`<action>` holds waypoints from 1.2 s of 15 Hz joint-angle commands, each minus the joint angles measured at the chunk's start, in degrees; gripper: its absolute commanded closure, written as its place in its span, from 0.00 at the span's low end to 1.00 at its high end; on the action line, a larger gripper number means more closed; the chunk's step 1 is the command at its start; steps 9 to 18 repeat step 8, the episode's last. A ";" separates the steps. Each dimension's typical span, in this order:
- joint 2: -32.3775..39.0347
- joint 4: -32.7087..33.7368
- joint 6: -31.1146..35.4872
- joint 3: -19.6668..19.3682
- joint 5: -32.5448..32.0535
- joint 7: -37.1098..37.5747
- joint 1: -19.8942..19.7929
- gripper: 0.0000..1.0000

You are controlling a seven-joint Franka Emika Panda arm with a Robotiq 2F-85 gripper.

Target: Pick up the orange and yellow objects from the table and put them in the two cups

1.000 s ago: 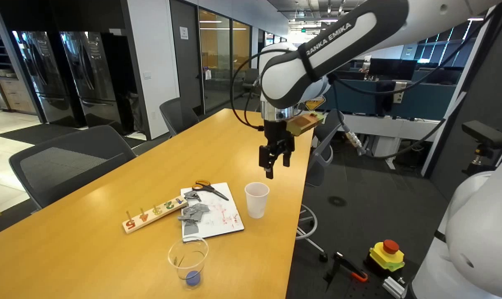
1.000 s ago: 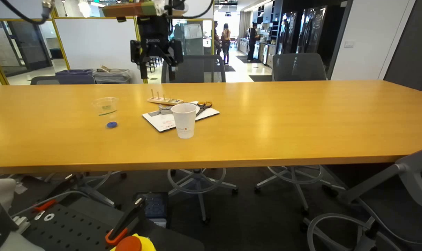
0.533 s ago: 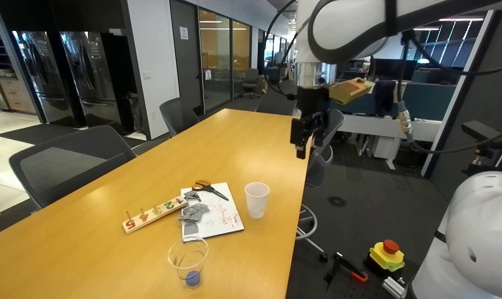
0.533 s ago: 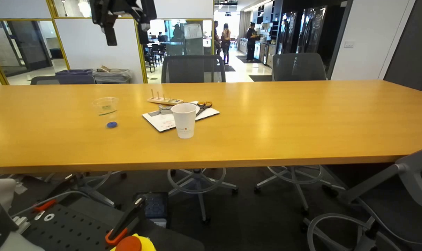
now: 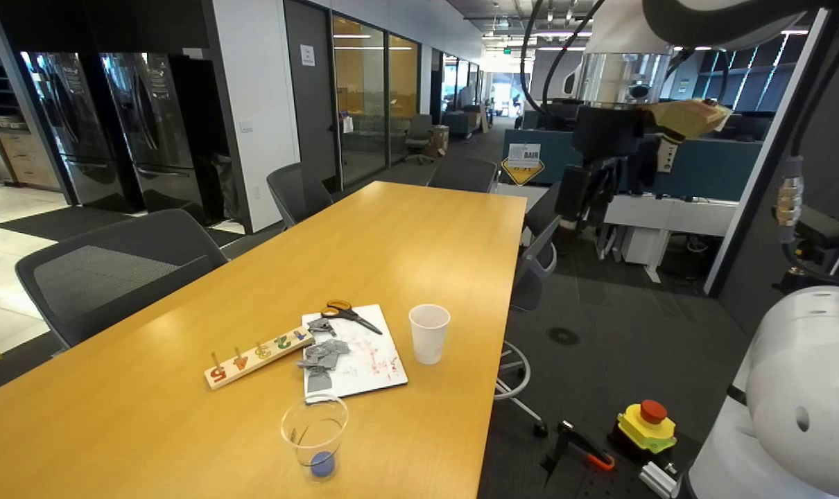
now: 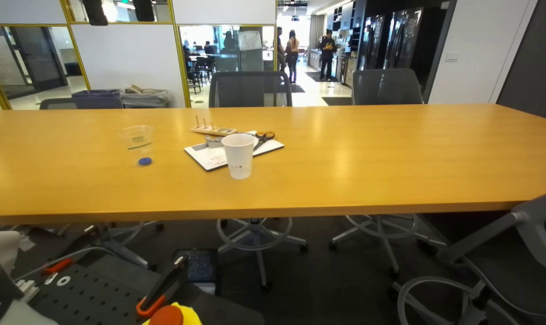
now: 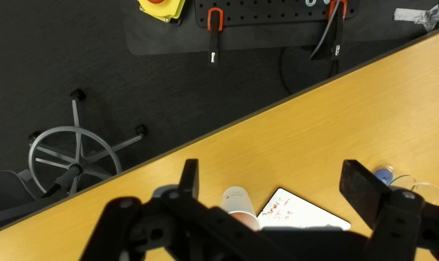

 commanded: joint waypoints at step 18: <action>-0.87 -2.11 -0.06 -2.48 0.21 -0.93 -0.32 0.00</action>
